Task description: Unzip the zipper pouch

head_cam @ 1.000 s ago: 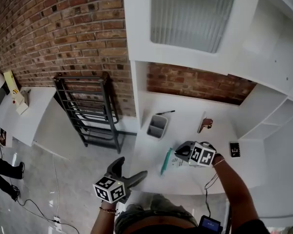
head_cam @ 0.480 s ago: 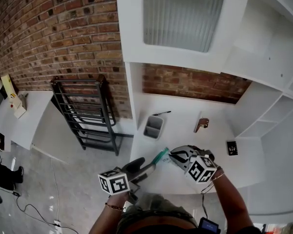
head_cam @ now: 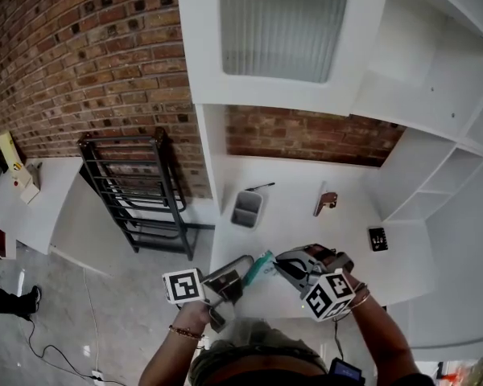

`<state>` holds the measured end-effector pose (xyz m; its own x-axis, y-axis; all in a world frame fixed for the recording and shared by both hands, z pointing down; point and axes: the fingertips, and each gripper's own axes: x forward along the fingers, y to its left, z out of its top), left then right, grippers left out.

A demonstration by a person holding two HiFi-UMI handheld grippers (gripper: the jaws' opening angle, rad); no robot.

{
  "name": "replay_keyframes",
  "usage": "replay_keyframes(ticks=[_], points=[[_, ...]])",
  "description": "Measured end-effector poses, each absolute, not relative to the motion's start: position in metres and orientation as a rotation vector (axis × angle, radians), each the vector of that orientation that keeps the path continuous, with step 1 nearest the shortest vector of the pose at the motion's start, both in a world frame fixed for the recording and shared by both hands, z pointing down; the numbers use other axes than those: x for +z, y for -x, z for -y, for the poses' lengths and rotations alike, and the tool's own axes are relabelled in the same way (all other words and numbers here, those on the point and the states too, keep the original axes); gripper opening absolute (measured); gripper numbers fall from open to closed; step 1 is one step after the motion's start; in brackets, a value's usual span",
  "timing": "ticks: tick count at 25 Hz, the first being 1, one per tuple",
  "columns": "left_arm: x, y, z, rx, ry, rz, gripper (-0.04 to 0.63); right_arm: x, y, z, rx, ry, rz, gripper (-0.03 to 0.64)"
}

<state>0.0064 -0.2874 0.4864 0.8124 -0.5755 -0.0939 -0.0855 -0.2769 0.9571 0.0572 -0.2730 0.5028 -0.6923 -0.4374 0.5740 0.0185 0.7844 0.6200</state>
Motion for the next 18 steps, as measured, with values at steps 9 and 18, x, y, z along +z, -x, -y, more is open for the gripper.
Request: replay_keyframes(ticks=[9,18], points=[[0.494,-0.015,0.288,-0.56,-1.656,0.405,0.155,0.5,-0.056,0.263,-0.872,-0.279,2.162,0.009],[0.49,-0.019,0.281,-0.553,-1.648,0.363,0.144,0.505,-0.056,0.253,-0.899,-0.231,2.119,0.009]])
